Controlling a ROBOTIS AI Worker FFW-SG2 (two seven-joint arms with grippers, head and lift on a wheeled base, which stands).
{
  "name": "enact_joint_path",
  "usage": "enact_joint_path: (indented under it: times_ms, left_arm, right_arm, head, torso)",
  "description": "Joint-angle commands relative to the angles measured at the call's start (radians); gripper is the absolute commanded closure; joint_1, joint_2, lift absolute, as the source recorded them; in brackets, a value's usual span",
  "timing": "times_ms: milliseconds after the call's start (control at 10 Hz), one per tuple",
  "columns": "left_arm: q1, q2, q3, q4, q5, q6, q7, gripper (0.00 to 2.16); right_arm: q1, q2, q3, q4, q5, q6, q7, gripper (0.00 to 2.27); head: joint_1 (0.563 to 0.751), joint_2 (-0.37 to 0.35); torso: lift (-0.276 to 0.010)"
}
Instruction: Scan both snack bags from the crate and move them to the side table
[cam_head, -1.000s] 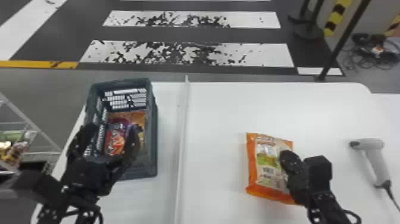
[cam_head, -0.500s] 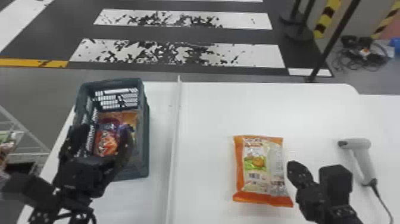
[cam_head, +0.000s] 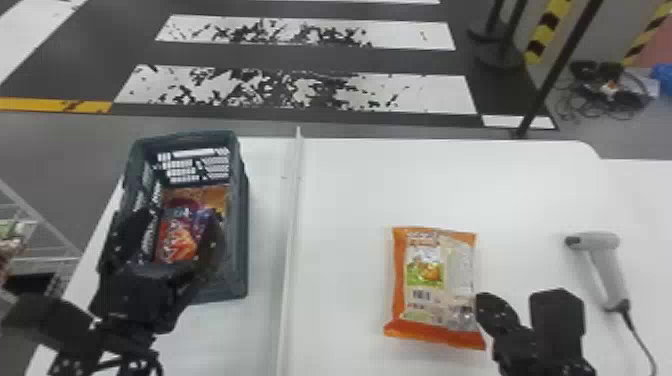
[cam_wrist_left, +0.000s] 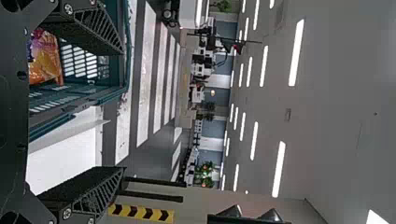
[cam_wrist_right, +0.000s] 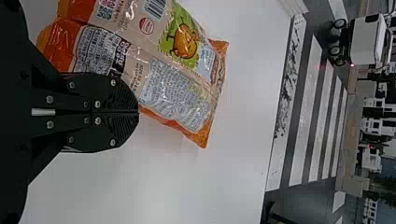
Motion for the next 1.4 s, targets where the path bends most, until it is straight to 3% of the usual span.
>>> enact_joint_path:
  times_ms: [0, 100, 400, 1000, 1300]
  left_arm:
    - [0.001, 0.000, 0.000, -0.002, 0.000, 0.000, 0.000, 0.12]
    - [0.001, 0.001, -0.002, 0.000, 0.000, 0.000, 0.000, 0.12]
    - [-0.001, 0.000, -0.003, 0.000, 0.000, 0.000, 0.000, 0.12]
    - [0.002, 0.000, -0.005, -0.002, -0.002, 0.000, -0.006, 0.13]
    - [0.002, 0.001, -0.005, 0.000, -0.002, 0.003, -0.006, 0.13]
  right_arm:
    - [-0.005, 0.000, -0.010, -0.024, 0.021, -0.020, -0.020, 2.25]
    - [0.001, 0.000, -0.021, -0.062, 0.021, 0.020, -0.017, 2.25]
    - [0.020, -0.008, 0.001, -0.171, 0.004, 0.330, 0.056, 2.25]
    - [0.015, -0.008, 0.013, -0.295, 0.012, 0.446, 0.064, 2.25]
    - [-0.013, -0.003, 0.048, -0.289, 0.027, 0.449, 0.069, 2.25]
  head:
    - [0.695, 0.003]
    - [0.695, -0.009]
    - [0.695, -0.013]
    - [0.695, 0.006]
    - [0.695, 0.019]
  torso:
    - [-0.075]
    - [-0.075]
    - [-0.075]
    - [-0.075]
    - [-0.075]
